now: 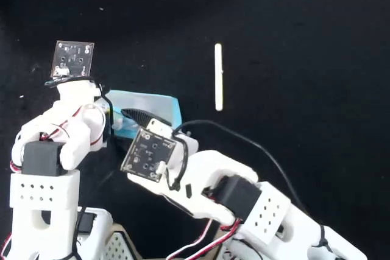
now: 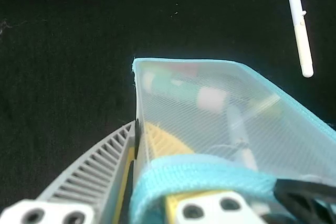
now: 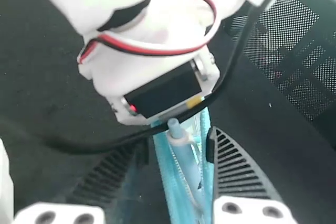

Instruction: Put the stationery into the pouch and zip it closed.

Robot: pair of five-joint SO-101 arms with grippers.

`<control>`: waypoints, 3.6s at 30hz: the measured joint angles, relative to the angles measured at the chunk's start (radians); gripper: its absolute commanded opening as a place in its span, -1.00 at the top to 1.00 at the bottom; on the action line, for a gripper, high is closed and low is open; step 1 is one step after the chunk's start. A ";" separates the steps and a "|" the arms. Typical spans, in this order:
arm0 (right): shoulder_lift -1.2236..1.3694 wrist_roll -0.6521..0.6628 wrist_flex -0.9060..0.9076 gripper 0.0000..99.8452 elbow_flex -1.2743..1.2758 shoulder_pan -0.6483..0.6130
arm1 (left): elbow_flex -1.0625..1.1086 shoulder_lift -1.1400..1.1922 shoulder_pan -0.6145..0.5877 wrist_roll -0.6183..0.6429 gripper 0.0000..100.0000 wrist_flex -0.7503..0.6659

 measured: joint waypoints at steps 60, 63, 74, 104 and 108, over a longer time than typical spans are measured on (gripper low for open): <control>-0.408 -0.288 -0.091 0.98 0.354 0.244 | -0.002 0.008 0.005 0.000 0.94 0.008; -0.410 -0.227 -0.092 0.98 0.376 0.275 | 0.000 0.009 0.006 0.000 0.94 0.008; -0.391 -0.153 0.071 0.53 0.252 0.284 | 0.000 0.015 0.008 0.000 0.94 0.008; 0.160 -0.121 0.417 0.66 -0.241 0.379 | 0.002 0.017 0.006 0.000 0.93 0.008; 0.255 -0.104 0.391 0.72 -0.275 0.382 | 0.002 0.020 0.002 -0.002 0.93 0.006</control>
